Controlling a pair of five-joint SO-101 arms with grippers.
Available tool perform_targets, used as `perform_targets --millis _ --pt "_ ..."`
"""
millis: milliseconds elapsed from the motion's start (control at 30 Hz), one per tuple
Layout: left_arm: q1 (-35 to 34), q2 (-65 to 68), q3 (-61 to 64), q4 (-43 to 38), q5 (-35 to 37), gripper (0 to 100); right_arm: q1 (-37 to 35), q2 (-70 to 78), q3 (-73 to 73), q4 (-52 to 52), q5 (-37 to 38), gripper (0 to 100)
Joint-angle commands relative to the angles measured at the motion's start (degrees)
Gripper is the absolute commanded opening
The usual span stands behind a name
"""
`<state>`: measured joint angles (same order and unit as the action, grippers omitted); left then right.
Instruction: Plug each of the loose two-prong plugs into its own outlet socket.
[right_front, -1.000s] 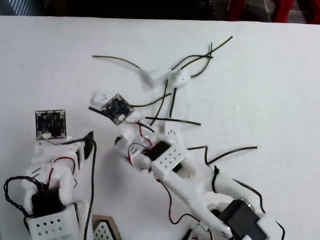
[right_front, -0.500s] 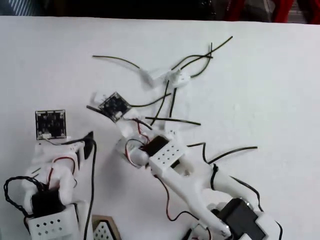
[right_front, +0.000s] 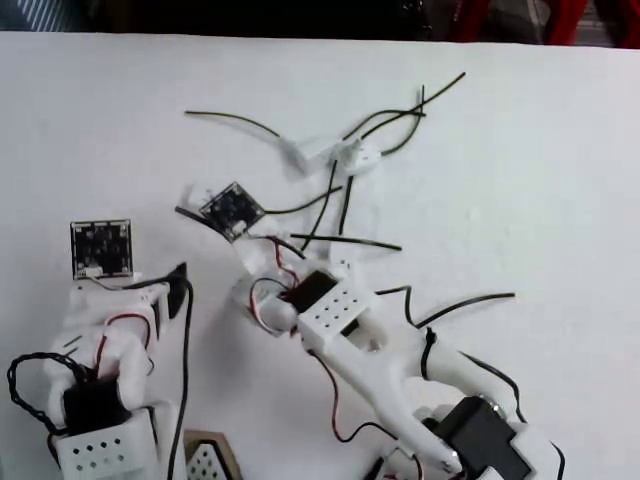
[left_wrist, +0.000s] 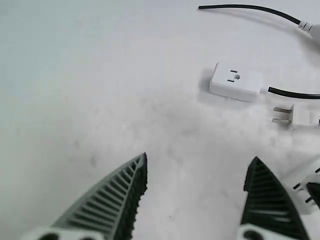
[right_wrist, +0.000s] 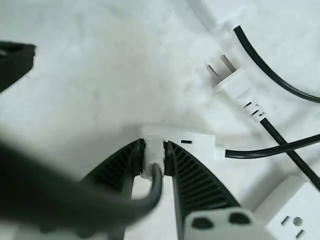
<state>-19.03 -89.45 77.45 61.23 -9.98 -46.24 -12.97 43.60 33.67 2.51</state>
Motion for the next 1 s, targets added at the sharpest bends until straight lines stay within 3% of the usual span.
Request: perform_targets --millis 0,967 --pt "-0.66 -0.4 -0.26 -1.14 0.53 31 -0.84 -0.22 -2.29 0.4 -0.53 1.7" --pt "-0.66 -0.4 -0.18 -1.14 0.53 31 -0.57 9.71 -2.37 -1.54 -0.09 1.7"
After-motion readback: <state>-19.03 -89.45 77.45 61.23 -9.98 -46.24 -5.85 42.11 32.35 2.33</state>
